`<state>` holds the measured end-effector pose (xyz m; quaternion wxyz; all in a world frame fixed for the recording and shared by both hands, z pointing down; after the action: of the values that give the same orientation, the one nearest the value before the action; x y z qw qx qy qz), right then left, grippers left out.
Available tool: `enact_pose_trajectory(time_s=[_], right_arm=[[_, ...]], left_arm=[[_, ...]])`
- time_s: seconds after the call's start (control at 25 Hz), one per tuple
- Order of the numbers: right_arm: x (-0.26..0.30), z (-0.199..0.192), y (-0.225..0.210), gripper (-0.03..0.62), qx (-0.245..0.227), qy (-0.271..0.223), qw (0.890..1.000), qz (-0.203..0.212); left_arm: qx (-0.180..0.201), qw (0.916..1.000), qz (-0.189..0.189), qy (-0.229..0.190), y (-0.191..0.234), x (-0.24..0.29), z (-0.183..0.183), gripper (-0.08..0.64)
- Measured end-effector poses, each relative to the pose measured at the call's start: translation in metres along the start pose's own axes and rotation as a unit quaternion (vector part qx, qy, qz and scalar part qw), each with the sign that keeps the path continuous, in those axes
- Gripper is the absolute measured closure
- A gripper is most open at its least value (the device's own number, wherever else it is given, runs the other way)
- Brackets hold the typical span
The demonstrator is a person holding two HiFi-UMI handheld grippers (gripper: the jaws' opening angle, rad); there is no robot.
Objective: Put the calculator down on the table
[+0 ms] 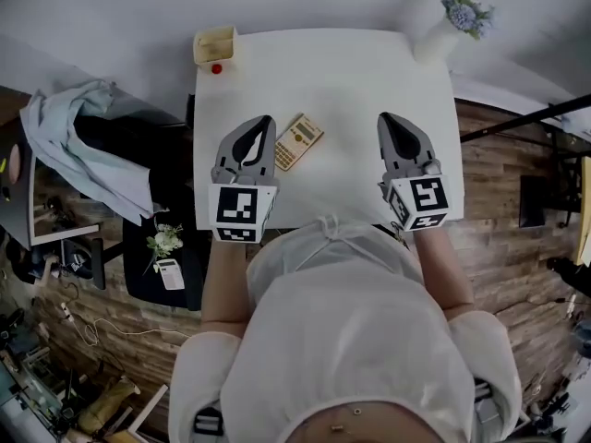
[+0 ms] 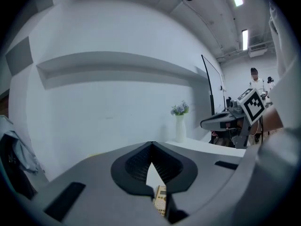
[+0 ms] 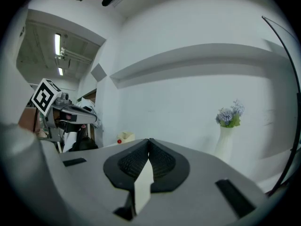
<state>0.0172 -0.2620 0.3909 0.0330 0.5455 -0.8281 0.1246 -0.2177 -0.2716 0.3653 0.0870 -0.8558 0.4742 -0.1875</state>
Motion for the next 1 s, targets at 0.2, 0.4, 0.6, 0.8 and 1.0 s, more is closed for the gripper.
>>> enact_pose_trajectory(time_s=[0.2,0.4,0.6,0.8,1.0], right_arm=[[-0.005,0.021,0.015,0.588,-0.021,-0.026,0.999,0.031],[-0.01,0.038,0.025,0.588,-0.015,-0.065,0.997,0.049],[-0.012,0.049,0.024,0.589,-0.03,-0.071,0.996,0.04],[-0.006,0.049,0.027,0.589,-0.025,-0.071,0.996,0.057],[-0.001,0.043,0.026,0.591,-0.018,-0.06,0.996,0.064]], left_arm=[[-0.005,0.9983,0.024,-0.052,0.017,-0.027,0.028,0.541],[-0.029,0.9944,0.039,-0.094,0.032,-0.048,0.042,0.541],[-0.042,0.9926,0.045,-0.105,0.036,-0.057,0.045,0.541],[-0.037,0.9934,0.039,-0.101,0.037,-0.053,0.045,0.541],[-0.044,0.9938,0.034,-0.096,0.038,-0.047,0.04,0.541]])
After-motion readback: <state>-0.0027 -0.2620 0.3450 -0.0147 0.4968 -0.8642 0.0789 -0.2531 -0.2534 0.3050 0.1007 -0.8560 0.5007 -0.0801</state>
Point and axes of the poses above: the fingertips, and each gripper's own axes: x forward along the fingers, y to its left, z out of its top, the point moved 4 cm from there along -x, backward along the fingers, and after that the axes turned 12 degrees about x, right-handed, at the moved point
